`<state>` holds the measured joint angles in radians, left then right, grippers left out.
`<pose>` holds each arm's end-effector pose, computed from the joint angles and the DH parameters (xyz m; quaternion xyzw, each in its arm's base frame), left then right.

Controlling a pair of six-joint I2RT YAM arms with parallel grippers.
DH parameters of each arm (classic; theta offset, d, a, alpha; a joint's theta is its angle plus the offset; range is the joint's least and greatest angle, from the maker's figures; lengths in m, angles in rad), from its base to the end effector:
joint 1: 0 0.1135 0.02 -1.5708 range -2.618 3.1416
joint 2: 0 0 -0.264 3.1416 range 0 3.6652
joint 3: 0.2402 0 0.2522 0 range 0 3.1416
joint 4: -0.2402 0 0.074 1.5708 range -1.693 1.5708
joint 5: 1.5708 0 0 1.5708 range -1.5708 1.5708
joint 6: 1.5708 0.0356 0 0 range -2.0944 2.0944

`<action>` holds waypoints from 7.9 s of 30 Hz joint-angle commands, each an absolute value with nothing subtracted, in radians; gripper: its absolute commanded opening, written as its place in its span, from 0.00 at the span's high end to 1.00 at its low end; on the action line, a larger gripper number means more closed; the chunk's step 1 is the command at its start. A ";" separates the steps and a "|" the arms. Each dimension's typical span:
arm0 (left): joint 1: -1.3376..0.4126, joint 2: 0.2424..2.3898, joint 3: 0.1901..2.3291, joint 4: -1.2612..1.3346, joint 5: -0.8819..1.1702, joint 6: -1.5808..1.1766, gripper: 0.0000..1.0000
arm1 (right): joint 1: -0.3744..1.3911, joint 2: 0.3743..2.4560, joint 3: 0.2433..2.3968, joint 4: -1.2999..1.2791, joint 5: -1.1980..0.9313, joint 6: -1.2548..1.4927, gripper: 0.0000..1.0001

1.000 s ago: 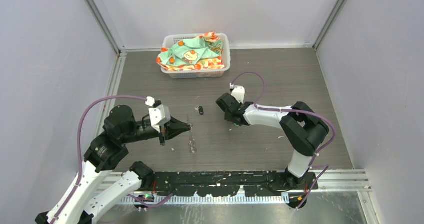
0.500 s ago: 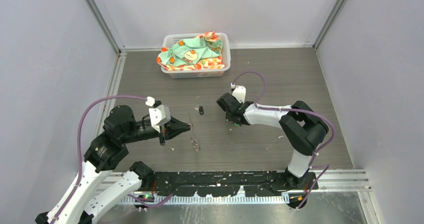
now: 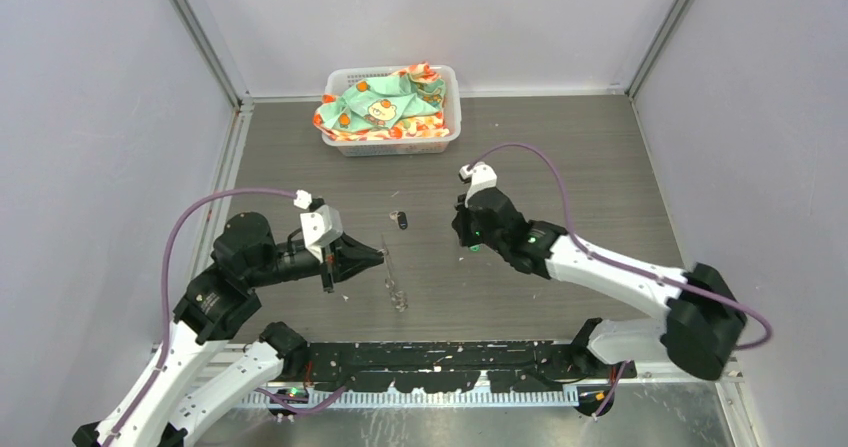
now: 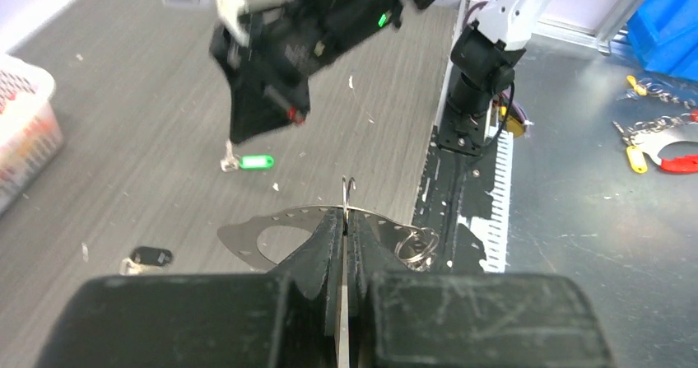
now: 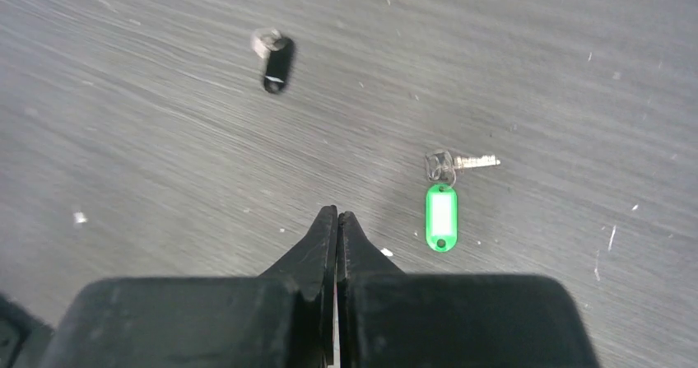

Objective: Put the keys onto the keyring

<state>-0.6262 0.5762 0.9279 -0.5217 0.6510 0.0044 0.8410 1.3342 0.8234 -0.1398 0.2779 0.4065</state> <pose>0.0755 -0.0812 0.3807 0.4206 0.6248 -0.4196 0.5066 0.1988 0.2076 0.2372 -0.1312 0.8798 0.1561 0.4294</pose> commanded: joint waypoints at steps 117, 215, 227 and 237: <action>-0.624 0.562 0.947 -0.521 0.570 -0.069 1.00 | 1.168 1.169 1.274 -0.265 -0.239 0.080 0.99; -0.623 0.491 0.938 -0.390 0.760 -0.034 1.00 | 1.038 1.064 1.114 -0.117 -0.278 0.272 0.47; -0.623 0.533 0.970 -0.346 0.835 -0.147 1.00 | 1.027 1.114 1.247 -0.161 -0.490 0.175 0.35; -0.624 0.548 0.989 -0.338 0.848 -0.199 1.00 | 1.027 1.184 1.305 -0.098 -0.674 0.235 0.50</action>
<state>-0.6209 0.5468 0.9424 -0.4072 0.8234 -0.1623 1.0252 1.1923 1.2671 -0.1627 -0.5793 0.2085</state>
